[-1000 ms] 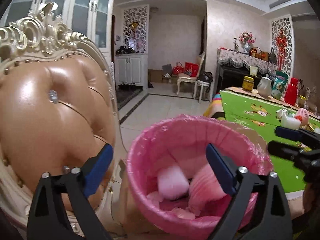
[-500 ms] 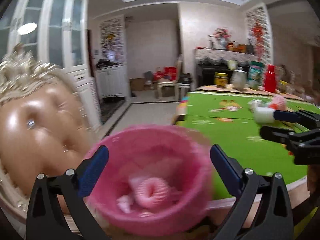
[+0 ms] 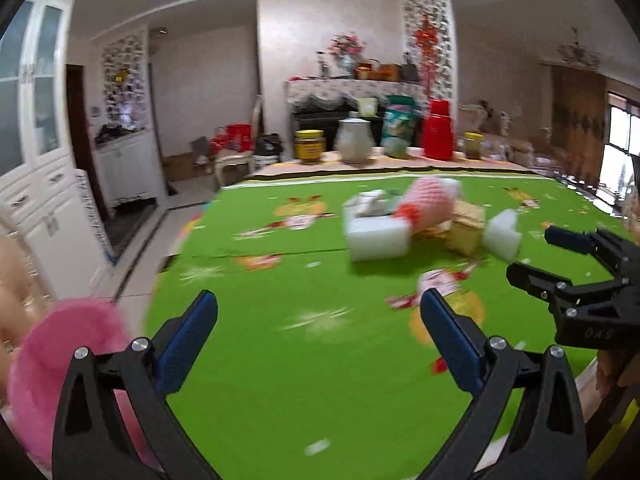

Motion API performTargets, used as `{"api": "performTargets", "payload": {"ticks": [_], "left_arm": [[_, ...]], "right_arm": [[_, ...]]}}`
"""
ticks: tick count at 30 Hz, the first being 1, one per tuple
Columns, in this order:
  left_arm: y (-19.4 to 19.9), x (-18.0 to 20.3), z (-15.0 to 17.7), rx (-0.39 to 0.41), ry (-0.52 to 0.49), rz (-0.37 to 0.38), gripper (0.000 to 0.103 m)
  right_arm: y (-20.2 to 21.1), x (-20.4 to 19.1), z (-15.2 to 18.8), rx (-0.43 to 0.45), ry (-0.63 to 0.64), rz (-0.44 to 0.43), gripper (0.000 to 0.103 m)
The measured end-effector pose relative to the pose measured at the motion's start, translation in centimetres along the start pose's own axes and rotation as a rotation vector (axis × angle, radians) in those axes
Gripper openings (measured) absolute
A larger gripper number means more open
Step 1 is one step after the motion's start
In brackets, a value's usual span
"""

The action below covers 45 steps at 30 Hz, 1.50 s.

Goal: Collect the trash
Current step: 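Move both open tools back over the table, then grasp the white foam sleeve with the right tool while the left tool grasps the yellow box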

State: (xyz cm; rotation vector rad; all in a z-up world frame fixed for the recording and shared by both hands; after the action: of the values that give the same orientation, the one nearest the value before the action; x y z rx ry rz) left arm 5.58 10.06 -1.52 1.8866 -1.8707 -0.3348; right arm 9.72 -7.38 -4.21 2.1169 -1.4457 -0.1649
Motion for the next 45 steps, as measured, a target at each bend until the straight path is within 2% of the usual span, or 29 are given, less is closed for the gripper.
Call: {"api": "performTargets", "payload": {"ticks": [4,7,12,17,19,22,24,28,33,38,42,45], "left_arm": [[-4.0,4.4,-1.0,-0.041,0.033,0.049,0.098],[-6.6,6.7,-1.5,-0.049,0.043,0.052,0.098],[-11.2,9.7,-1.8,-0.061,0.051,0.045,0.098],[-14.0,11.0,-2.8,-0.019,0.006,0.048,0.098],[-14.5,10.5,-2.9,0.008,0.009,0.035,0.098],[-15.0,9.7,-2.9,0.003,-0.002,0.068,0.098],[-15.1,8.8,-2.8,0.018,-0.007,0.051,0.098],[-15.7,8.2,-1.9,-0.036,0.027,0.096,0.098],[-15.2,8.9,-1.6,-0.028,-0.025,0.108,0.098],[-15.4,8.6,-1.5,-0.037,-0.005,0.109,0.098],[-15.5,8.1,-1.6,-0.042,0.014,0.104,0.098],[-15.6,8.0,-1.6,-0.052,0.026,0.11,0.098]], "right_arm": [[-1.2,6.2,2.0,-0.045,-0.068,0.078,0.085],[-2.1,9.6,2.8,-0.061,-0.121,0.109,0.085],[-4.3,13.1,3.8,-0.091,-0.211,0.133,0.085],[-6.9,13.9,4.1,-0.14,-0.258,0.16,0.085],[-7.7,13.8,4.0,-0.153,-0.274,0.169,0.085],[-9.3,14.0,3.9,-0.177,-0.296,0.186,0.085],[-10.6,13.9,3.6,-0.197,-0.304,0.199,0.085],[-13.2,14.2,3.1,-0.259,-0.314,0.243,0.085],[-14.9,14.7,3.0,-0.308,-0.342,0.284,0.085],[-15.7,15.2,3.3,-0.336,-0.374,0.297,0.085],[-15.0,15.5,4.1,-0.33,-0.398,0.267,0.066],[-13.8,15.1,4.4,-0.316,-0.371,0.239,0.064]]}}
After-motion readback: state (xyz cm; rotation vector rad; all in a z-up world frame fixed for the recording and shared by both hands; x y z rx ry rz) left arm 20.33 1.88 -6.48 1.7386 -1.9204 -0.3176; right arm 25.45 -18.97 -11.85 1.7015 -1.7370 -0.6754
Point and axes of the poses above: each gripper's, at about its wrist camera, not at the fingertips, and y roughly against the way its jaws point, x to its right, z to its underside, the point moved 7 cm from there along -y, roughly the way its jaws point, and after that the axes turned 12 degrees about y, right-handed, at the moved point
